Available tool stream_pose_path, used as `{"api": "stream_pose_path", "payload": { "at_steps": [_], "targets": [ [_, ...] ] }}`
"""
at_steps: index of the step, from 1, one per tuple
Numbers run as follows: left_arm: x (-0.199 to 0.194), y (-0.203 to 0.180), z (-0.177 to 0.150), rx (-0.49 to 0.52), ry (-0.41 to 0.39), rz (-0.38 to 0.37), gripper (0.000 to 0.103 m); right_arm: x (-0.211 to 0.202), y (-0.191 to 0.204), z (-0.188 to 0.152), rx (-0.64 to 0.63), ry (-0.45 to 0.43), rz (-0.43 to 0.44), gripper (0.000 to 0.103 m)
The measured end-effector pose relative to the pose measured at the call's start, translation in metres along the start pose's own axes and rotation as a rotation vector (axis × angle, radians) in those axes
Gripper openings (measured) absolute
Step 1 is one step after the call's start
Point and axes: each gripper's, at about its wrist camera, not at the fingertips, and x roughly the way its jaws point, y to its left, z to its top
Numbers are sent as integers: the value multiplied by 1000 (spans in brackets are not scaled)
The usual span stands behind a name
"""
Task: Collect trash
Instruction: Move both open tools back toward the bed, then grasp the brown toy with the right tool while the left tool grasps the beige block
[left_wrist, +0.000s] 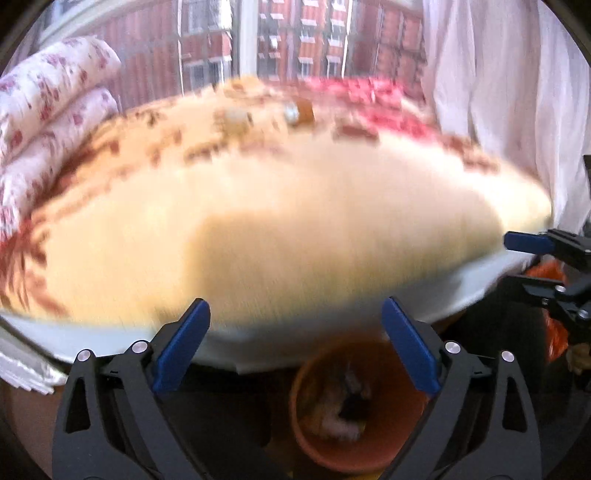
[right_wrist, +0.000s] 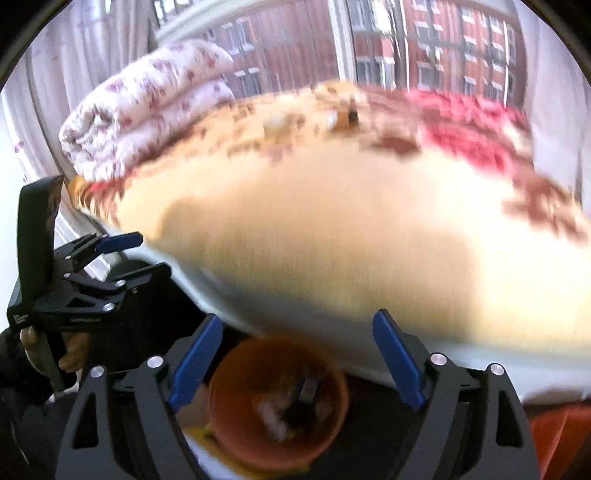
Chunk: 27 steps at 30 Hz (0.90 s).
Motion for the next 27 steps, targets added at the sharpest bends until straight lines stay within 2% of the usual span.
{"api": "stream_pose_path", "payload": {
  "at_steps": [6, 10, 16, 22, 23, 24, 26, 27],
  "targets": [
    [27, 19, 76, -42, -100, 82, 92, 41, -19, 102, -23, -121, 2, 82],
    [58, 37, 112, -65, -104, 126, 92, 90, -39, 163, 33, -139, -23, 82],
    [90, 66, 129, -116, -98, 181, 92, 182, -66, 231, 121, -101, -92, 82],
    [112, 85, 123, -183, -25, 136, 92, 244, -73, 262, 136, -45, -101, 82],
    [115, 86, 123, -188, -15, 130, 92, 250, -74, 264, 141, -34, -103, 80],
    [116, 86, 124, -191, -10, 127, 92, 254, -75, 265, 146, -19, -102, 68],
    [118, 85, 125, -188, -6, 130, 92, 265, -77, 265, 158, 22, -111, 51],
    [119, 84, 126, -183, -3, 133, 92, 264, -78, 263, 167, 15, -115, 44]
  ]
}}
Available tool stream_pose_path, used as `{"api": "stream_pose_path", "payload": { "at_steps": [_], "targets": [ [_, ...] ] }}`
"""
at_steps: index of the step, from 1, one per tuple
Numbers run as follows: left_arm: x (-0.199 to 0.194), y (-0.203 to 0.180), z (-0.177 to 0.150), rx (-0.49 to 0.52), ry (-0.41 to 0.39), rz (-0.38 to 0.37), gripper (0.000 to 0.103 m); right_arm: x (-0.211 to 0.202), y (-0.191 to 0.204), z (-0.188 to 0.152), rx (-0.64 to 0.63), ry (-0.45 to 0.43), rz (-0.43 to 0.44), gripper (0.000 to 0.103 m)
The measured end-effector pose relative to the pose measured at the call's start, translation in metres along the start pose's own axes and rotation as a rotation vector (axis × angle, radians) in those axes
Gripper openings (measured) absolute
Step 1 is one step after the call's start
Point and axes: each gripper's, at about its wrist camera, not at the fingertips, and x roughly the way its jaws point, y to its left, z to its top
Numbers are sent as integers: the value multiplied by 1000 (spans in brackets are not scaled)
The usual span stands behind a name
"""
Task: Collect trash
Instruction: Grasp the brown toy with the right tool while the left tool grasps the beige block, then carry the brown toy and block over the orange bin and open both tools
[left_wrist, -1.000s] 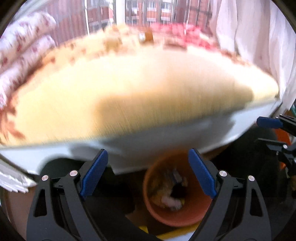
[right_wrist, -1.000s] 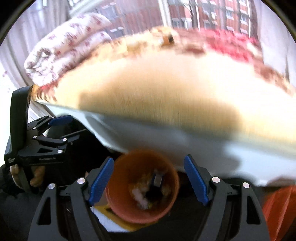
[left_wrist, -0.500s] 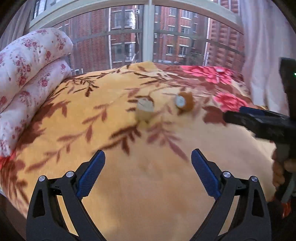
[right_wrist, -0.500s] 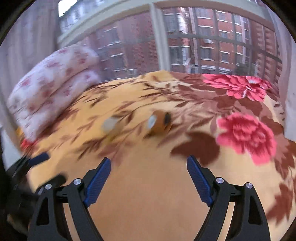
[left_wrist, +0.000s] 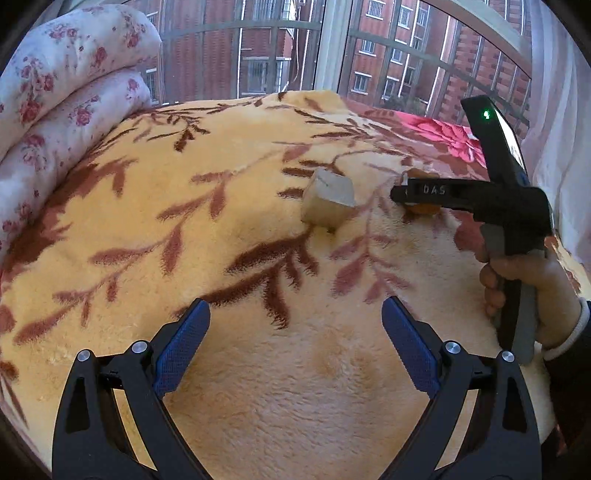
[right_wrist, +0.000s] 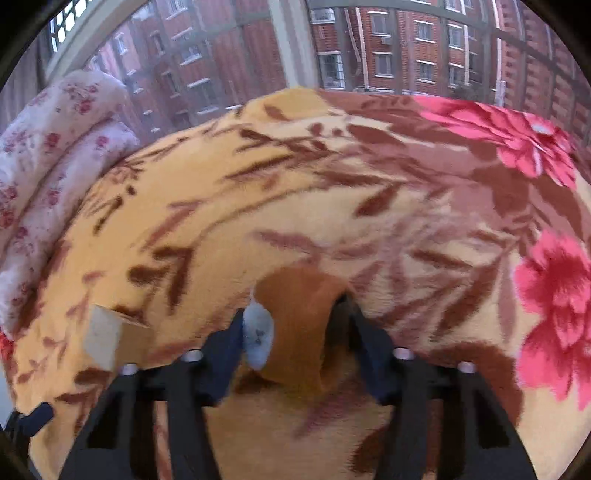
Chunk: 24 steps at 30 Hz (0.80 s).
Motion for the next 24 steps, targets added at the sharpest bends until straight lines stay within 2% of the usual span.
{"api": "stream_pose_path", "payload": {
  "at_steps": [2, 3, 8, 12, 15, 16, 17, 18, 19, 24],
  "targets": [
    [2, -5, 3, 15, 13, 9, 92, -5, -6, -2, 23, -14, 4, 32],
    [3, -7, 5, 15, 21, 8, 92, -7, -9, -3, 38, -20, 18, 30],
    [19, -22, 28, 37, 65, 51, 92, -52, -26, -18, 115, -124, 87, 30],
    [42, -33, 56, 56, 48, 59, 92, -102, -37, -41, 134, -206, 141, 30],
    [68, -37, 72, 58, 48, 74, 92, -127, -48, -62, 158, -230, 160, 30],
    [75, -37, 74, 57, 47, 82, 84, -132, -51, -67, 163, -233, 162, 30],
    [82, -37, 76, 55, 54, 88, 71, -137, -54, -72, 166, -234, 162, 30],
    [92, -36, 76, 57, 90, 83, 38, -143, -57, -79, 172, -235, 159, 30],
    [98, -35, 75, 53, 112, 91, 35, -147, -59, -84, 178, -239, 159, 30],
    [89, -32, 73, 32, 61, 72, 34, -163, -63, -105, 189, -262, 150, 30]
  ]
}}
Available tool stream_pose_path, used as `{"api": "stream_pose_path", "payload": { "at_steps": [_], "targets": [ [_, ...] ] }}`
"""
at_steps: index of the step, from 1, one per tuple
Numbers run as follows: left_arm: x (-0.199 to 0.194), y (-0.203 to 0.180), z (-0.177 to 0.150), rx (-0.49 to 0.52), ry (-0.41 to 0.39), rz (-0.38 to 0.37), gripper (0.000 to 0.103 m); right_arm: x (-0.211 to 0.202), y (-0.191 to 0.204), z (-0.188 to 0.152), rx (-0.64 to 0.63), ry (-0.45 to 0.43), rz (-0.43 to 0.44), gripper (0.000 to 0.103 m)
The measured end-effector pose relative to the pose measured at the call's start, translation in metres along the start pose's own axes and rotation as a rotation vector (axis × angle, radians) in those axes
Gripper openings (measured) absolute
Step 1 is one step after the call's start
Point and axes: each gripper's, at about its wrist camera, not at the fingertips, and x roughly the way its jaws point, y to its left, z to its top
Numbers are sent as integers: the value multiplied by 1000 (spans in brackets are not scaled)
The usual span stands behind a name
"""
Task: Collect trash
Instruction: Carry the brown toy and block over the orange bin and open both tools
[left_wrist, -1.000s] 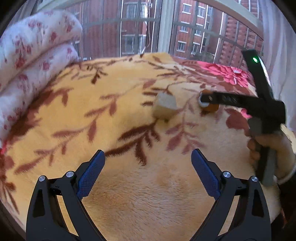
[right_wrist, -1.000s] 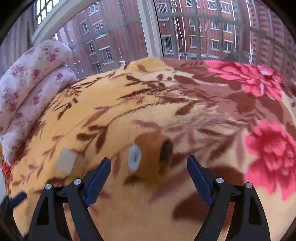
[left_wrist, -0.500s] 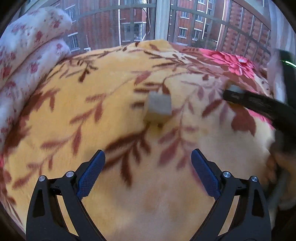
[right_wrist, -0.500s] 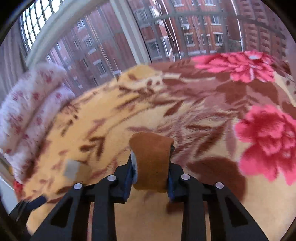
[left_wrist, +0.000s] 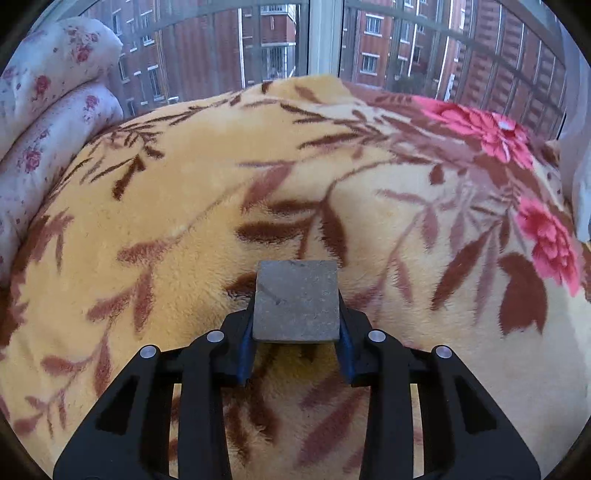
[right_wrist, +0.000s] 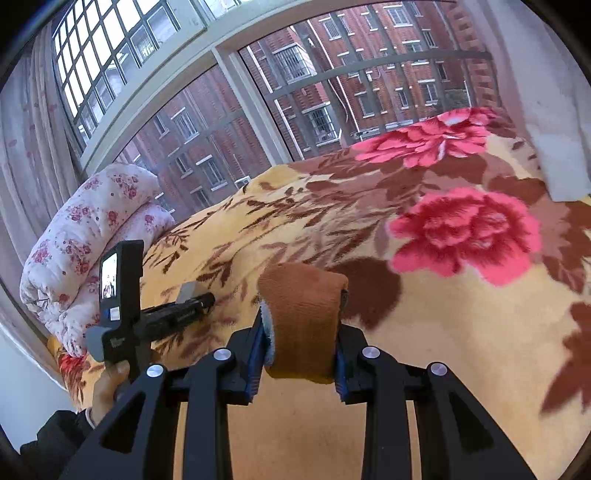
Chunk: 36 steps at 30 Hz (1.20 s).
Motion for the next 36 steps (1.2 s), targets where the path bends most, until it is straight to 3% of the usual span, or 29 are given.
{"api": "stream_pose_path", "payload": {
  "at_steps": [9, 18, 22, 28, 36],
  "targets": [
    [-79, -1, -29, 8, -96, -81, 34, -45, 18, -24, -47, 9, 11, 30],
    [-192, -17, -129, 106, -124, -151, 34, -117, 53, -90, -171, 65, 16, 30],
    [-215, -21, -177, 139, -97, -178, 34, -145, 62, -125, -198, 107, 25, 30],
    [-219, -32, -244, 219, -10, -210, 34, -162, 62, -185, -210, 221, 9, 31],
    [-165, -38, -303, 248, 211, -242, 34, -138, 48, -248, -200, 408, -27, 31]
  ]
}}
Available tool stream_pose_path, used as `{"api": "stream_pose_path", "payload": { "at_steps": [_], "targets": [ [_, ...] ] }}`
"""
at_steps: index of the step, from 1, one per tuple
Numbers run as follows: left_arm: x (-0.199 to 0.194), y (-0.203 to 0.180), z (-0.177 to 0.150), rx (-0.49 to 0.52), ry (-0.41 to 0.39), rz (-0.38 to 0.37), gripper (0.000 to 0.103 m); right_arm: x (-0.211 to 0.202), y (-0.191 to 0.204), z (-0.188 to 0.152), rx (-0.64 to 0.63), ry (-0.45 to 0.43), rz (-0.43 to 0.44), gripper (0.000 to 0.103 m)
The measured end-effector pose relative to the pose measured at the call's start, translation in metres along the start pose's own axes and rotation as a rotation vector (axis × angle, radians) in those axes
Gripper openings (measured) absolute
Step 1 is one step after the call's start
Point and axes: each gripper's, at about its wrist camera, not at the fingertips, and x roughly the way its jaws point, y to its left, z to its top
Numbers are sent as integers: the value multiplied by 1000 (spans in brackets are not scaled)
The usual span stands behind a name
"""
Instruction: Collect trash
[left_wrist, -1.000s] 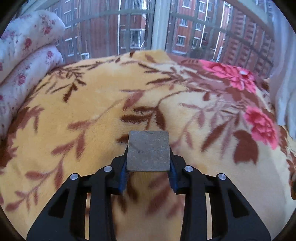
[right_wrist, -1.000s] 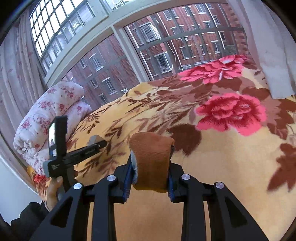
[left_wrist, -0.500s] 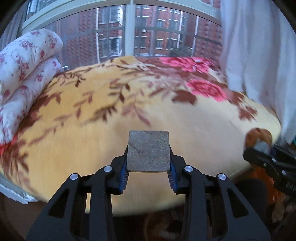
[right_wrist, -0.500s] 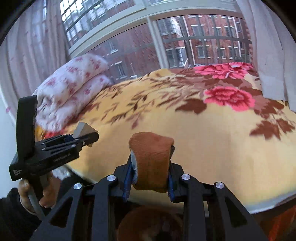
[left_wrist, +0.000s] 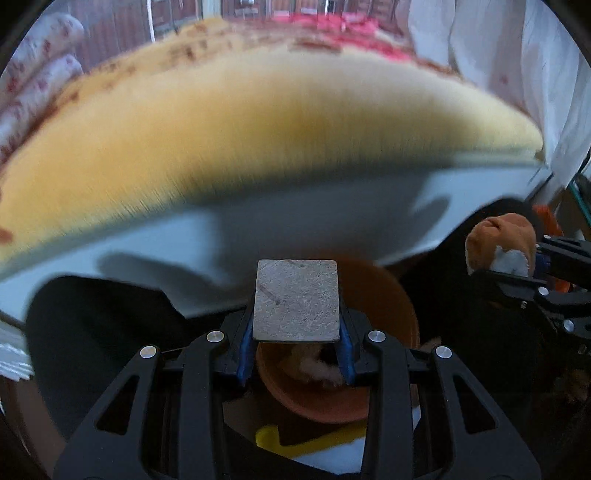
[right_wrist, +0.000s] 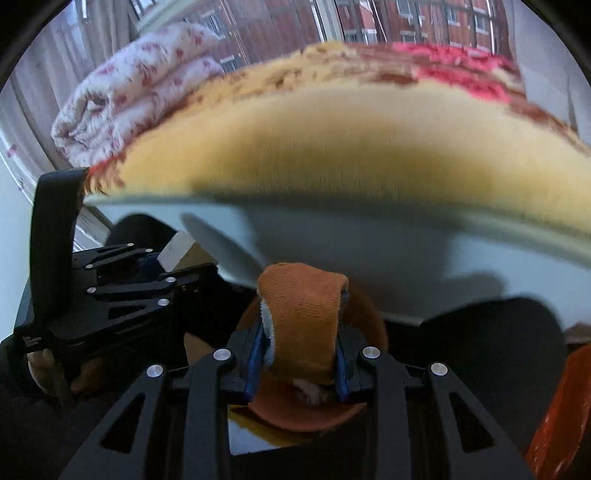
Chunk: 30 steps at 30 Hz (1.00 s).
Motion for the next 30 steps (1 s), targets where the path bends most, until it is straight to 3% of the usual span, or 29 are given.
{"api": "stream_pose_path", "payload": {
  "at_steps": [4, 11, 13, 14, 15, 16, 18, 30],
  "targets": [
    [13, 2, -5, -6, 45, -16, 34, 17, -1, -5, 23, 49, 8, 31],
    [15, 4, -6, 4, 47, -6, 34, 25, -5, -3, 33, 75, 13, 32],
    [17, 2, -3, 6, 50, -4, 34, 26, -6, -3, 35, 80, 17, 37],
    [18, 0, -4, 8, 55, -4, 35, 27, -6, -3, 35, 83, 14, 46],
    [19, 0, -4, 9, 63, -3, 42, 28, -7, -3, 36, 90, 12, 68],
    [21, 0, -4, 8, 76, 3, 69, 28, -7, -3, 39, 88, 1, 75],
    [21, 2, -4, 0, 71, 30, 90, 25, -10, -2, 50, 72, -16, 77],
    [7, 5, -1, -7, 40, 46, 90, 1, -29, 1, 117, 6, -55, 79]
  ]
}}
